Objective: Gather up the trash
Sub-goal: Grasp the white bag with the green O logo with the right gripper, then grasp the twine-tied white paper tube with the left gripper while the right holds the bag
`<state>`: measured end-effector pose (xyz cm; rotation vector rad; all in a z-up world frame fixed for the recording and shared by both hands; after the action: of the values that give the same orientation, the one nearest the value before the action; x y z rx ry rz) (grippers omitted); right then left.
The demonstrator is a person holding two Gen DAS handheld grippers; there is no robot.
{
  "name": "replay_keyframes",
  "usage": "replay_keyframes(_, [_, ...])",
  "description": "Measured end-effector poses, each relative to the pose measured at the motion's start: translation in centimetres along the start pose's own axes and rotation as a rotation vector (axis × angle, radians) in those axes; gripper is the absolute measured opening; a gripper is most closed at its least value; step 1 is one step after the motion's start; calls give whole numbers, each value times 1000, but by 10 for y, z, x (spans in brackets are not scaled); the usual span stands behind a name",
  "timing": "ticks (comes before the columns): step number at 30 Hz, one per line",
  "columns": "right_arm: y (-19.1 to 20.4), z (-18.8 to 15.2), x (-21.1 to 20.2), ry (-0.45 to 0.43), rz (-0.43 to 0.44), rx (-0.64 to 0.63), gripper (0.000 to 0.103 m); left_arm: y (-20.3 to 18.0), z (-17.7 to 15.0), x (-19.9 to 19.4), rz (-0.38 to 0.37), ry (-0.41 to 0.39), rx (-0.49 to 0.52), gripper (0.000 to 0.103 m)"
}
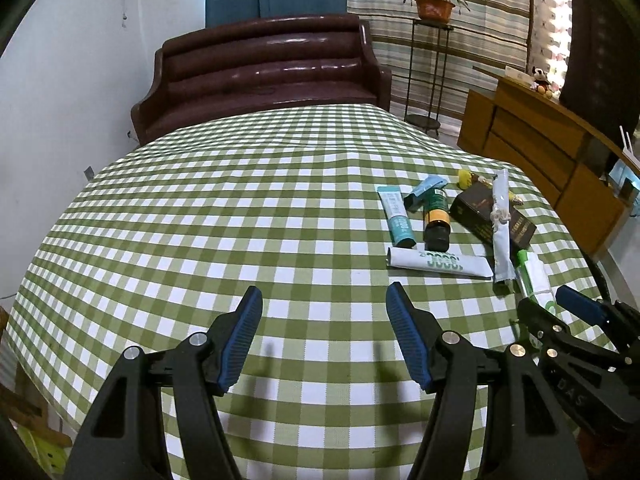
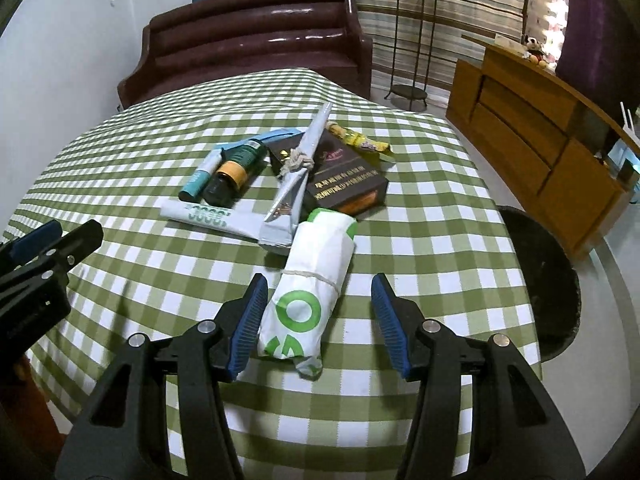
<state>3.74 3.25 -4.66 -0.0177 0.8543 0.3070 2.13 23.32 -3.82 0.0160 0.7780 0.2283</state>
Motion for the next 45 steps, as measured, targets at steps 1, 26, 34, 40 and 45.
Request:
replay_keyframes(1, [-3, -1, 0, 0, -4, 2, 53, -1, 0, 1, -3, 2, 1, 63])
replay_keyframes(26, [-54, 0, -13, -34, -33, 46, 30, -60, 16, 3, -106, -6, 52, 63])
replay_keyframes(34, [-91, 9, -25, -78, -74, 76, 30, -105, 26, 11, -162, 1, 91, 63])
replay_keyframes(40, [-121, 10, -28, -91, -101, 107, 30, -130, 34, 22, -176, 16, 114, 63])
replay_keyframes(45, [-138, 8, -26, -91, -108, 126, 30, -144, 37, 33, -181, 44, 134, 49])
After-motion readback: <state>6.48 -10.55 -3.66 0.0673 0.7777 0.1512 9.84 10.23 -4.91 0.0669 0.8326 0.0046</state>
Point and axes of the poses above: each gripper's, at about its wrist camera, not at the fingertips, and x roughly the way its jaws point, y to its left, z to its top, the point moved 1 cm from there along x, roughly the way its jaws point, and after that the axes turned 7 degrees about z, right-handed, at the moved point
